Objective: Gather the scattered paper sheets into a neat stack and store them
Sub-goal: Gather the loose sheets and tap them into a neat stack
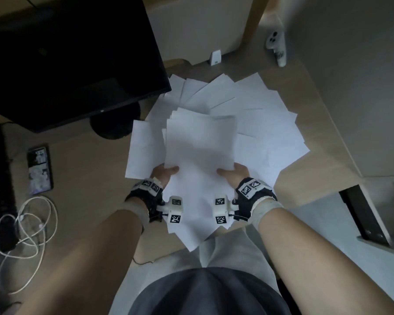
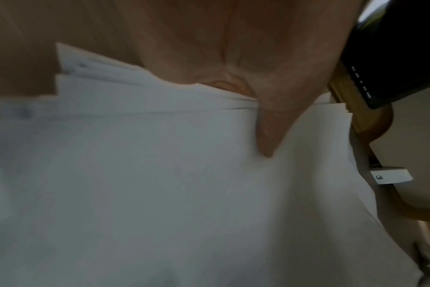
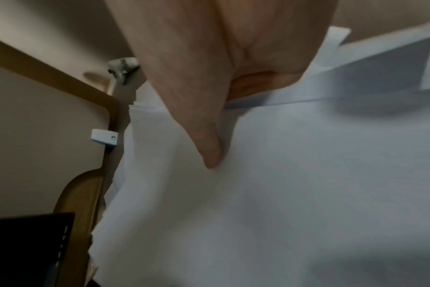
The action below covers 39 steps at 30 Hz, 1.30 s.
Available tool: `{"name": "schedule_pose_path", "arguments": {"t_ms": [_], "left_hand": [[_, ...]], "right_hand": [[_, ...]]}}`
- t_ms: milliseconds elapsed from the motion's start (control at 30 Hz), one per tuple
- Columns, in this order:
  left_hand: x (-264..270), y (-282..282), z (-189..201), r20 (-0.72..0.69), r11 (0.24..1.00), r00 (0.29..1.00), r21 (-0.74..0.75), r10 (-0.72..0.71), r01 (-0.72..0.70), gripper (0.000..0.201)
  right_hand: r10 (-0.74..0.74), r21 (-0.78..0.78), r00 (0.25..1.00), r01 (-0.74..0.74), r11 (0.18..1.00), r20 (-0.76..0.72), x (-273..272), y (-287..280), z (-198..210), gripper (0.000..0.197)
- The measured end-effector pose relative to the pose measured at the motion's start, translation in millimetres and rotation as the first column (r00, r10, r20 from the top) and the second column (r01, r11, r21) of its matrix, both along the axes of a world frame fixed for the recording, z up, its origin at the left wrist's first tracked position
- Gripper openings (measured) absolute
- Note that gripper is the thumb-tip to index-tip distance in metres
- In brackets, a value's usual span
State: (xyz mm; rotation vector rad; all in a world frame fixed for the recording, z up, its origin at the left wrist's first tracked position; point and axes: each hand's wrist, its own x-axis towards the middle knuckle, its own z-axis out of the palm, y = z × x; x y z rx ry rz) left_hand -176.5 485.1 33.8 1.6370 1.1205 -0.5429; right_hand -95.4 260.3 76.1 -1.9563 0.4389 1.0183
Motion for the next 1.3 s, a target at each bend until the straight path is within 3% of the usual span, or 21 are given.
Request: {"name": "schedule_pose_path", "arguments": {"t_ms": [67,167,300,400,500,567,733,833,967,1067,1133,1200,1300], "left_hand": [[-8,-15,7,0.009,0.998,0.999,-0.053,0.037,-0.036,0.045],[-18,-31,3,-0.034,0.998,0.997,0.007,0.066,-0.065,0.047],[-33,-46,-4,-0.085,0.998,0.994,0.023,0.066,-0.064,0.05],[-42,-57,-5,-0.07,0.985,0.984,-0.03,0.165,-0.167,0.052],[-46,-60,-15,-0.102,0.939,0.946,-0.127,0.308,-0.32,0.078],[-44,-63,-6,-0.164,0.923,0.92,-0.096,0.355,-0.373,0.062],[-41,-56,-17,-0.164,0.97,0.959,-0.04,0.231,-0.241,0.056],[-23,-50,-10,-0.156,0.986,0.975,0.064,0.16,-0.152,0.042],[-4,-25,10,-0.153,0.987,0.988,0.16,0.001,0.023,0.039],[12,-5,19,-0.134,0.987,0.99,0.15,-0.044,0.064,0.044],[23,7,27,-0.107,0.989,0.992,0.126,-0.068,0.082,0.043],[29,19,29,-0.027,0.994,0.999,0.103,-0.032,0.035,0.04],[26,29,22,0.069,0.975,0.975,-0.091,0.21,-0.204,0.037]], "right_hand": [[0.092,-0.005,0.996,-0.092,0.996,0.021,7,-7,0,0.027],[0.237,-0.057,0.971,-0.235,0.97,0.016,15,-16,-1,0.029],[0.34,-0.009,0.939,-0.341,0.94,-0.043,17,-24,-7,0.047],[0.42,-0.004,0.902,-0.423,0.906,-0.095,14,-27,-12,0.033],[0.412,-0.007,0.909,-0.413,0.911,-0.057,11,-28,-20,0.027],[0.382,-0.039,0.924,-0.383,0.923,-0.011,14,-30,-20,0.03],[0.23,-0.181,0.97,-0.214,0.96,0.073,37,-53,-9,0.048],[0.189,-0.259,0.975,-0.153,0.954,0.118,49,-69,-2,0.041],[0.268,-0.3,0.961,-0.238,0.924,0.064,53,-72,6,0.052],[0.375,-0.277,0.927,-0.36,0.891,0.004,49,-64,4,0.057],[0.433,-0.256,0.901,-0.424,0.869,-0.025,44,-56,0,0.05],[0.445,-0.24,0.895,-0.438,0.866,-0.024,39,-47,-4,0.026],[0.409,-0.203,0.912,-0.405,0.892,-0.023,34,-32,-5,0.015]]}}
